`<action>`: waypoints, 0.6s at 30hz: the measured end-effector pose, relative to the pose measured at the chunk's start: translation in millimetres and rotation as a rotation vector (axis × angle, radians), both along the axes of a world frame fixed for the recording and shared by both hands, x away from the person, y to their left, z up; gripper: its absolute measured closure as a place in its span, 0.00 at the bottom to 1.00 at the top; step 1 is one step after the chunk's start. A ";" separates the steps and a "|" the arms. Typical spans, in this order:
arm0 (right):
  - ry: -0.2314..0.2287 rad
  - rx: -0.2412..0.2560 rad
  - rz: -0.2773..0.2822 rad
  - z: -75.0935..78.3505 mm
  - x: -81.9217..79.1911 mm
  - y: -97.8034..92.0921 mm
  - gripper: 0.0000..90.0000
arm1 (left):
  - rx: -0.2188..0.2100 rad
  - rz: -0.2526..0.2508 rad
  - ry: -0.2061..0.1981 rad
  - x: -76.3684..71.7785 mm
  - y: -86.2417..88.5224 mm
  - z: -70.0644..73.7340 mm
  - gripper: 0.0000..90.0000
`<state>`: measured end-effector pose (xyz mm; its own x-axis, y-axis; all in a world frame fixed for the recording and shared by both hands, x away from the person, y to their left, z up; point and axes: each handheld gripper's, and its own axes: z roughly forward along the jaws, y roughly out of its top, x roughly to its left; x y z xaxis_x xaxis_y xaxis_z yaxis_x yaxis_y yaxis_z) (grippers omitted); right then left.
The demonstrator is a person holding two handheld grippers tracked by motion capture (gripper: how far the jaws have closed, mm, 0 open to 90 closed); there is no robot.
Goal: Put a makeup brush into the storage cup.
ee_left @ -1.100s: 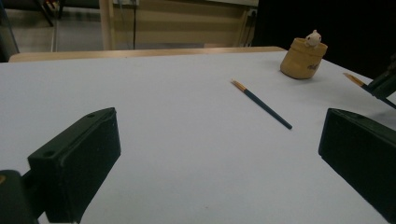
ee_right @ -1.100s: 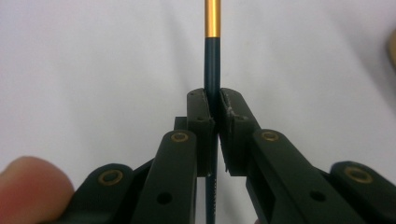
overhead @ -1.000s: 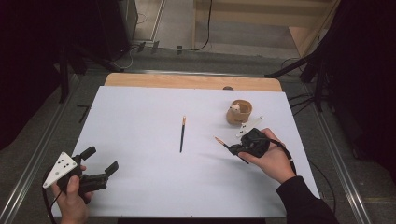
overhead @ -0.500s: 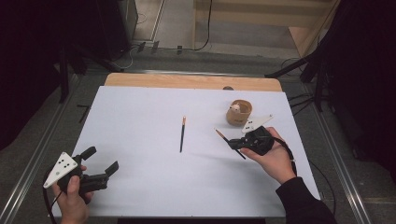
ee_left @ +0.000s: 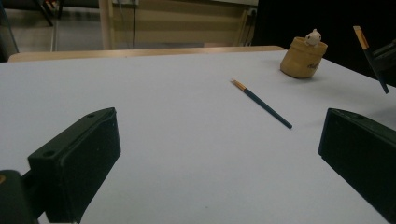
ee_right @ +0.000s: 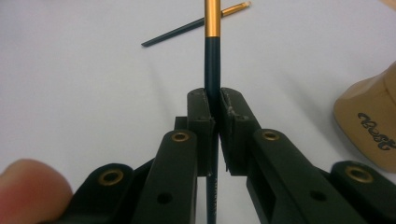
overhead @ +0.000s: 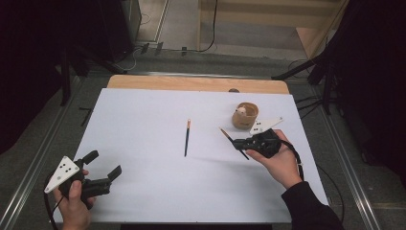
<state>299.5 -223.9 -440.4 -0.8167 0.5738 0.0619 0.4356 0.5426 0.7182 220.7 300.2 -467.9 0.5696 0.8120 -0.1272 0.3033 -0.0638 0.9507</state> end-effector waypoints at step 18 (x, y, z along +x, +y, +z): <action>-0.054 0.105 -0.068 0.4 -3.0 -11.3 0.94 | -0.061 0.032 -0.008 3.7 5.3 1.6 0.00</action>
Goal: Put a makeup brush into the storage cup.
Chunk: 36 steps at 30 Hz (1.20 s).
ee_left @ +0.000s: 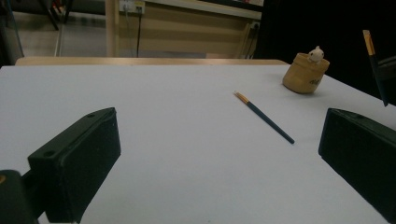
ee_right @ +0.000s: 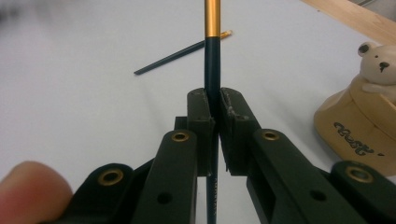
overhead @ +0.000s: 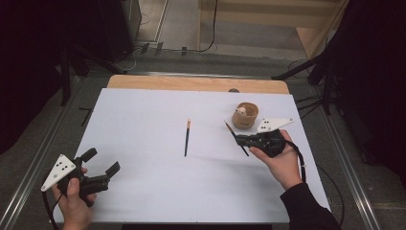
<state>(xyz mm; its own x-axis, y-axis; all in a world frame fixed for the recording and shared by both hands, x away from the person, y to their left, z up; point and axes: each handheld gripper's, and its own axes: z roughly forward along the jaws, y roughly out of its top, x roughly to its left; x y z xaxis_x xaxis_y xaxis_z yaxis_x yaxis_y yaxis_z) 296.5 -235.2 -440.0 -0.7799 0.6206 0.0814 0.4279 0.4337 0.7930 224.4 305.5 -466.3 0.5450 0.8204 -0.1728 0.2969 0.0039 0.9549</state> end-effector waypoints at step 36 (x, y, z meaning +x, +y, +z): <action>-0.135 0.185 -0.145 6.3 -0.5 -27.2 0.94 | 0.068 -0.048 0.014 0.0 -10.3 -4.9 0.00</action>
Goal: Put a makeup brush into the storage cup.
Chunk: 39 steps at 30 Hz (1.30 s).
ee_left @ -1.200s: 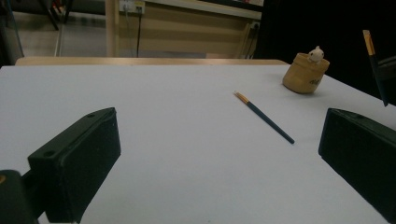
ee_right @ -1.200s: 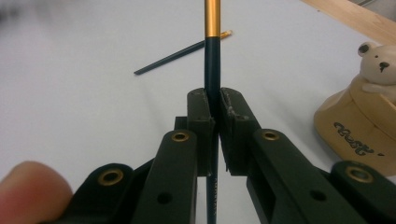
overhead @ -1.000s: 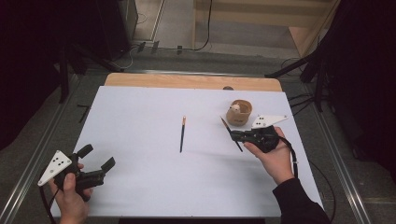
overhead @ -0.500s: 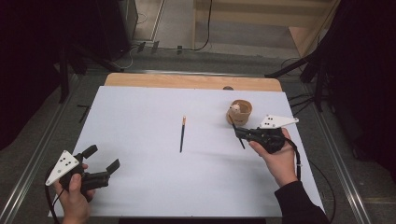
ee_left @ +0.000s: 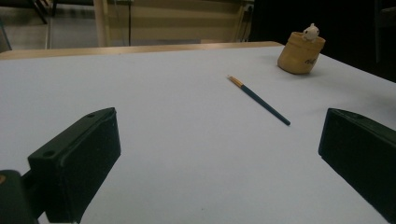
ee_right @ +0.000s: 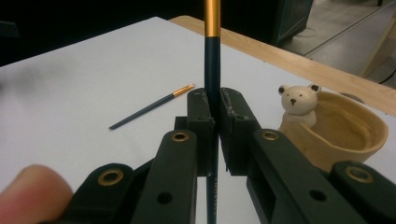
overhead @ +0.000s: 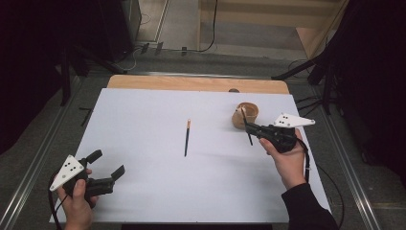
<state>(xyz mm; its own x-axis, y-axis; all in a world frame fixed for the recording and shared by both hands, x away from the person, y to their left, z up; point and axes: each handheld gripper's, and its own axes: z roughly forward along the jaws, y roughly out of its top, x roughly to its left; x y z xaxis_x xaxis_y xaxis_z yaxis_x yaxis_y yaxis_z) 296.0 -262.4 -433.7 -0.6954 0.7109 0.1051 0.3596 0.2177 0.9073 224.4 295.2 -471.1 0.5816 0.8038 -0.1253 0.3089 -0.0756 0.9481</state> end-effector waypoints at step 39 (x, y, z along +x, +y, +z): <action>-0.122 0.146 -0.225 2.0 30.2 -11.8 0.94 | 0.005 -0.010 0.003 0.6 -1.7 -0.9 0.00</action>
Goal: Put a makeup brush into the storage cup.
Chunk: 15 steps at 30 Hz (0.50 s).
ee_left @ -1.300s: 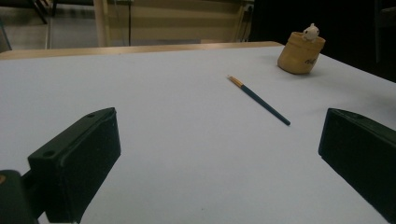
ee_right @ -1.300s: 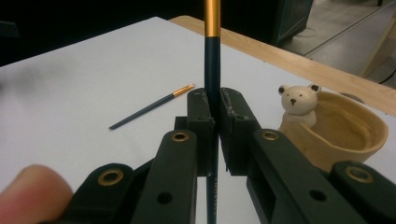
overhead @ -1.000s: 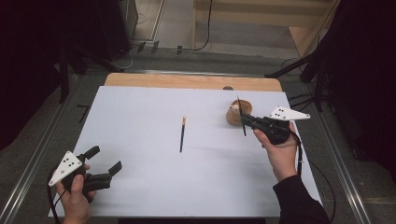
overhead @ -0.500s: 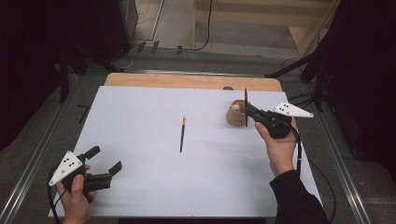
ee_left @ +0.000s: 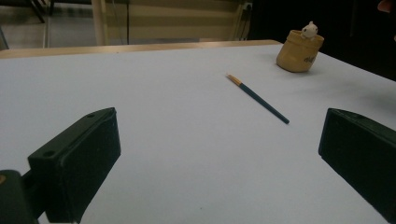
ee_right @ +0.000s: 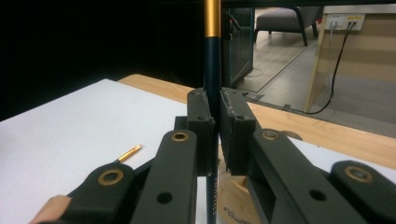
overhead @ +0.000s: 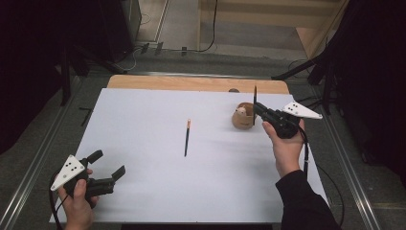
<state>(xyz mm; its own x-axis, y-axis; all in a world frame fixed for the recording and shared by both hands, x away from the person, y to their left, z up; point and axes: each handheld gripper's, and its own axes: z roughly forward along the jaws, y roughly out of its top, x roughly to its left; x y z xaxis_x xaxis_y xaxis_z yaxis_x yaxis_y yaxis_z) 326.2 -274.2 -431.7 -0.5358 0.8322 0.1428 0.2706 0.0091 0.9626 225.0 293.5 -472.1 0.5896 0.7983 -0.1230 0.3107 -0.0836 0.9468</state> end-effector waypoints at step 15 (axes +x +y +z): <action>-0.016 0.019 -0.054 0.7 18.5 3.1 0.94 | -0.001 0.000 0.001 -0.2 0.4 -0.1 0.00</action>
